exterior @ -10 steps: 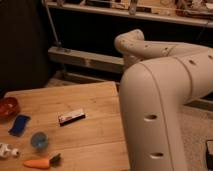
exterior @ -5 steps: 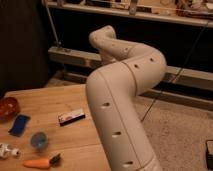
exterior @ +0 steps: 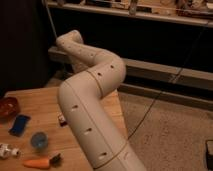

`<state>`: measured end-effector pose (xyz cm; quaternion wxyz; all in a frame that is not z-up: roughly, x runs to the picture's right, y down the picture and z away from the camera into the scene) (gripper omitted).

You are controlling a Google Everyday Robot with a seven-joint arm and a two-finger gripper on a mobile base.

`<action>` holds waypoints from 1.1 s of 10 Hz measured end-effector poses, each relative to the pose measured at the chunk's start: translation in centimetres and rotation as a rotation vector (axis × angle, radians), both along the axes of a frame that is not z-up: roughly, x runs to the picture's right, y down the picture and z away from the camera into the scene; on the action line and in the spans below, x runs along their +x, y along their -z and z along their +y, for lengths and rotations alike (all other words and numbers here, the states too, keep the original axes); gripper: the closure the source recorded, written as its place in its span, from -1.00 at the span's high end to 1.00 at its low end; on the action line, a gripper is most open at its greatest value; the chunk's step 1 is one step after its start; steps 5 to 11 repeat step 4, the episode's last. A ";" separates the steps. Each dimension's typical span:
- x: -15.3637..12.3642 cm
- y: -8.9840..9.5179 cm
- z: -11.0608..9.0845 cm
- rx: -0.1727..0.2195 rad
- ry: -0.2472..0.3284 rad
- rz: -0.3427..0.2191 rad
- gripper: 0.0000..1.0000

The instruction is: Move the arm in a circular motion

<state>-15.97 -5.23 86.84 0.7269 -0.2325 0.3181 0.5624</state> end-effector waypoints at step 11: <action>-11.8 6.0 1.9 -0.039 0.198 -0.298 0.30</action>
